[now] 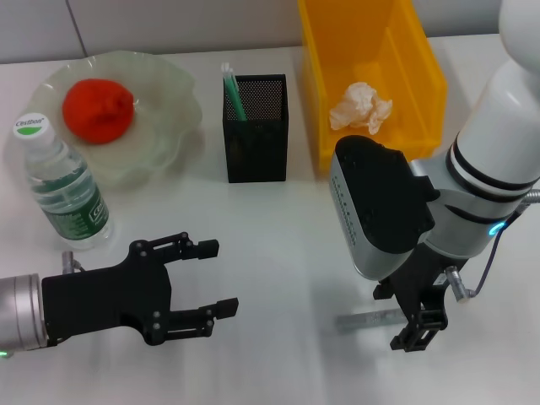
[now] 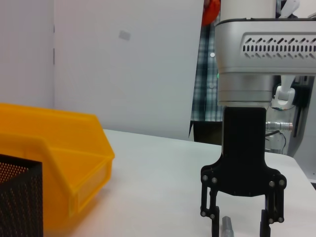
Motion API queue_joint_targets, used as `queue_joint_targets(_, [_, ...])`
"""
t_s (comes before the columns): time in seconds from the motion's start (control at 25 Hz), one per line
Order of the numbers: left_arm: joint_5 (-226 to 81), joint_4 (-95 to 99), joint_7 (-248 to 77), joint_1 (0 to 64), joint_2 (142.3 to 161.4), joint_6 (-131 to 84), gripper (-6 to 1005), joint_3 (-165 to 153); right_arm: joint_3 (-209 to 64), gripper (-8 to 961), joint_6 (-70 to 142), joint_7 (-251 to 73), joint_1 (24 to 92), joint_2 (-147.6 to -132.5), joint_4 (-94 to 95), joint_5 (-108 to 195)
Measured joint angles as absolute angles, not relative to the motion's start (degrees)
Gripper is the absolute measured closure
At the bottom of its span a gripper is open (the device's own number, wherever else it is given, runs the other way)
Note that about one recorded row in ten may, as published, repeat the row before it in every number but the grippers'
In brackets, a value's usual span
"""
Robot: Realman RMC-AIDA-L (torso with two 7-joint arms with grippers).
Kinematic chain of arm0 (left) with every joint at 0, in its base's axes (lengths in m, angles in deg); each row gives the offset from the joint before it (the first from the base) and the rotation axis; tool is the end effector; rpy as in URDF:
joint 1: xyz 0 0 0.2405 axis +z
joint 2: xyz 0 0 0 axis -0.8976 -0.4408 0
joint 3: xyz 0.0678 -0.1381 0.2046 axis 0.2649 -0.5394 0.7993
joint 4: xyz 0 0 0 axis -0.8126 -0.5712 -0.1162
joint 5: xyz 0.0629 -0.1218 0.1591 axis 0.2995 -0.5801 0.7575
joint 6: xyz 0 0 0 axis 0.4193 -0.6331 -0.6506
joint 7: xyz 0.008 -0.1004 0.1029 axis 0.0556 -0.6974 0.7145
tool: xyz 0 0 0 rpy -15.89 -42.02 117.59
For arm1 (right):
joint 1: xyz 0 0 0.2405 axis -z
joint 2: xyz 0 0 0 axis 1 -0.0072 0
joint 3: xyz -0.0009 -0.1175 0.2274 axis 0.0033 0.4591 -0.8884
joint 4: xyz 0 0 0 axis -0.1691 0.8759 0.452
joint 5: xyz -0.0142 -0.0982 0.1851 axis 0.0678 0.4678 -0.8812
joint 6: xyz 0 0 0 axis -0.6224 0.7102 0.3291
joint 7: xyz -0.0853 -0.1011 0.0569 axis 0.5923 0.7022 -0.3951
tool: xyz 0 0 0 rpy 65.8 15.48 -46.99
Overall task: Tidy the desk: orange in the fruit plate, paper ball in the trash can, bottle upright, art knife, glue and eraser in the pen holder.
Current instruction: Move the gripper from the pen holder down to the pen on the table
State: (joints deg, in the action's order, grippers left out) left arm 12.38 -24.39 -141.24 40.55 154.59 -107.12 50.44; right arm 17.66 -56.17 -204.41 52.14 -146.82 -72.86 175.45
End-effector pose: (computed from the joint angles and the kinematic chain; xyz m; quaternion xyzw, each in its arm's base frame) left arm -0.2704 0.2697 -0.0430 -0.9549 -0.0862 -0.2751 0.0704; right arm 0.1626 0.3011 -0.0478 0.9481 0.0121 0.3136 0.0512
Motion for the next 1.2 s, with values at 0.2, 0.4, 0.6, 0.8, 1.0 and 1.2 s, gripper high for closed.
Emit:
queue_joint_targets(0.2, [12.4,-24.5,-141.2,41.0,154.63,-107.2,216,50.4,19.1,327,-55.5,-204.5,52.1,-146.86,-72.3,175.4])
queue_joint_targets(0.4, [12.4,-24.6,-141.2,41.1,154.75,-107.3,217,50.5,20.1,339,-54.7,-205.1,52.1,-146.86,-71.8,175.4])
queue_joint_targets(0.6, [12.4,-24.5,-141.2,41.1,154.78,-107.9,217,50.6,20.5,351,-54.5,-206.0,51.8,-146.84,-71.4,175.9])
queue_joint_targets(0.8, [12.6,-24.4,-141.1,41.1,154.80,-108.1,217,50.6,21.3,387,-53.5,-206.7,51.8,-146.87,-71.0,176.3])
queue_joint_targets(1.0, [13.0,-24.4,-141.0,41.1,154.94,-108.1,218,50.6,21.9,401,-52.8,-206.8,51.9,-146.87,-70.2,176.3])
queue_joint_targets(1.2, [13.0,-24.4,-141.0,41.1,154.97,-108.3,220,50.6,22.1,408,-52.4,-206.9,51.9,-146.90,-69.8,176.3])
